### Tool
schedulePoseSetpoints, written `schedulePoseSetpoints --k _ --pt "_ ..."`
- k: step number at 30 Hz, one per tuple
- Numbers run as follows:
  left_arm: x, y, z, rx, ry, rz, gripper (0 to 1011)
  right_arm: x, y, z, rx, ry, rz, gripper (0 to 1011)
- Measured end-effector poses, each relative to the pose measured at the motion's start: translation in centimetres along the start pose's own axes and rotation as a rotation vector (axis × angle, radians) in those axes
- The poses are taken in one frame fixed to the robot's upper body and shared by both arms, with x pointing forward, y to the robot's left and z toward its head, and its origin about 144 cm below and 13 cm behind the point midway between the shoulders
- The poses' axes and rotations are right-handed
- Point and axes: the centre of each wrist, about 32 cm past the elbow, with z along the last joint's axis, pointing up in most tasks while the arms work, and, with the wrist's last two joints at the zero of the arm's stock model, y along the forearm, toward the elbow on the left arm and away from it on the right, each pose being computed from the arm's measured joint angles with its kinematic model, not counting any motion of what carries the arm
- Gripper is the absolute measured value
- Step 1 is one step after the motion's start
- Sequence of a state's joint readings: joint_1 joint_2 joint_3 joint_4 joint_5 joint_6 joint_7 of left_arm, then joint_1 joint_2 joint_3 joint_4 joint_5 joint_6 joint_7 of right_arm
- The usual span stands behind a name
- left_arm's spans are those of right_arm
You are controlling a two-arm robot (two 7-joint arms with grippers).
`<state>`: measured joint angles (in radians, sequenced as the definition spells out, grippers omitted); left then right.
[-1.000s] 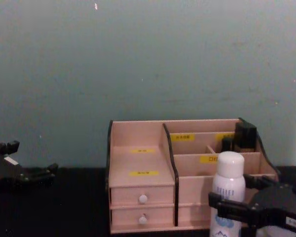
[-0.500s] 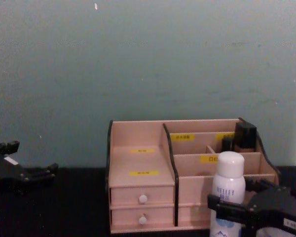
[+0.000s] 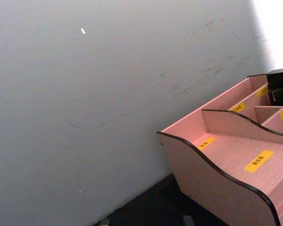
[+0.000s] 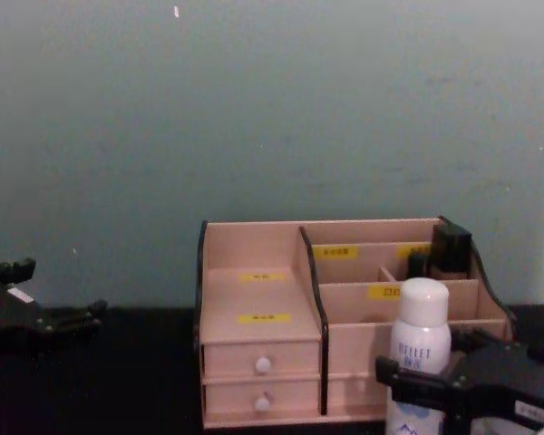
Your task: Pick up the facial cleanser and watermelon frost from the table and place them into the tiered storage box.
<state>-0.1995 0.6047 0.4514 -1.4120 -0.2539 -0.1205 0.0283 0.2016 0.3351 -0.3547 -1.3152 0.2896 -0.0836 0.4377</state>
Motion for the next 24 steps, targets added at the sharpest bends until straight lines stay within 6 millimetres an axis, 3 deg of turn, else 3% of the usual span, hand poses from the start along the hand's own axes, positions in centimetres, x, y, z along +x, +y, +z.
schedulePoseSetpoints --k 21,24 --pt "0.00 0.00 0.00 0.000 0.000 0.000 1001 -0.01 0.05 0.00 -0.002 0.000 0.004 1000" --pt "0.00 0.00 0.00 0.000 0.000 0.000 1001 -0.01 0.04 0.00 -0.001 0.000 0.004 929"
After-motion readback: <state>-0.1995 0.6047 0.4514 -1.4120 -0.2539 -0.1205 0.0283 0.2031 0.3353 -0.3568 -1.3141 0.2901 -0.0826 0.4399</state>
